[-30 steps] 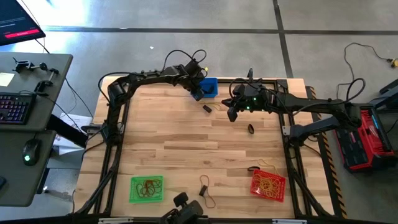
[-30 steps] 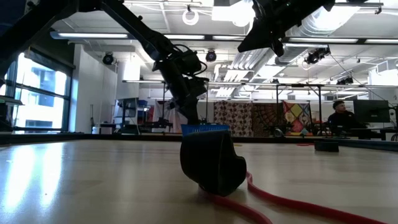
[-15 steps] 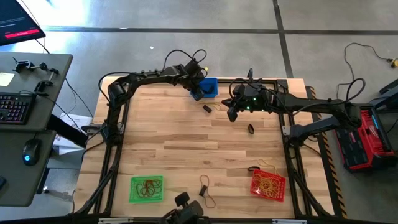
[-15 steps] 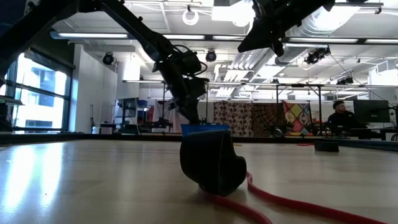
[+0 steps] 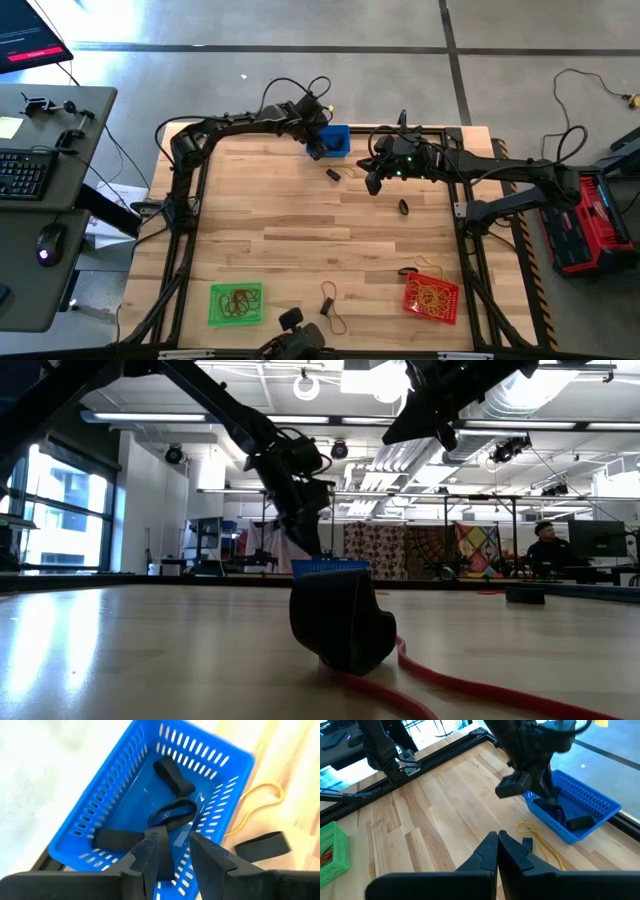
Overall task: Sort rubber bands into baskets
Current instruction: Put the red rubber band into the green basket
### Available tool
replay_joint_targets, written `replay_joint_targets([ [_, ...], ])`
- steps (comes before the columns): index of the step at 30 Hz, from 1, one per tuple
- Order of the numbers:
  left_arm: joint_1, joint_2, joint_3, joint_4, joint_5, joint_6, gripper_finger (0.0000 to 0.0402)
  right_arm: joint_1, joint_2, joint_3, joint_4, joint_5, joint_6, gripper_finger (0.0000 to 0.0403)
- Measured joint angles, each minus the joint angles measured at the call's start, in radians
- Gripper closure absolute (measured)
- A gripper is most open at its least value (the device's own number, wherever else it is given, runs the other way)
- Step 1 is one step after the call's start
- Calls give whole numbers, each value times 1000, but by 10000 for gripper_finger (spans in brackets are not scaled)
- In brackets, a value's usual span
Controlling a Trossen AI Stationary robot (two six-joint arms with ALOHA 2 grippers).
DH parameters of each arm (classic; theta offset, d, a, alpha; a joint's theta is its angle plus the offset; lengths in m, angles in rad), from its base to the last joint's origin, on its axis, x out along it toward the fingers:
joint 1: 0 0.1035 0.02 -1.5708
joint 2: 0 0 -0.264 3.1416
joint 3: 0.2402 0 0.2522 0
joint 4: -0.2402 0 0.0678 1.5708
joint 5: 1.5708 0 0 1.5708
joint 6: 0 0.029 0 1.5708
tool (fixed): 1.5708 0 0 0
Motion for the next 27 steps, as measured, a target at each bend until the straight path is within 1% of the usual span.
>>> replay_joint_targets([
  [2, 0, -21, 0, 1, -4, 6, 300, 0, 0, 0, 0, 0, 2, 403],
  [5, -1, -53, -1, 7, -18, 7, 315, 0, 0, 0, -6, 0, 2, 403],
  [8, -7, -85, -17, 56, -18, 8, 343, 0, 0, 0, -13, 0, 2, 403],
  [11, -10, -117, -57, 153, 0, 2, 377, 0, 0, 0, -25, 0, 2, 403],
  [13, -10, -135, -82, 188, 2, -10, 394, 0, 0, 0, -31, 0, 2, 403],
  [21, -20, -237, -241, 363, 8, -42, 401, -3, 0, 0, -48, -10, -12, 403],
  [27, -50, -346, -404, 537, 75, -64, 401, -4, 0, 0, -57, -21, -41, 403],
])
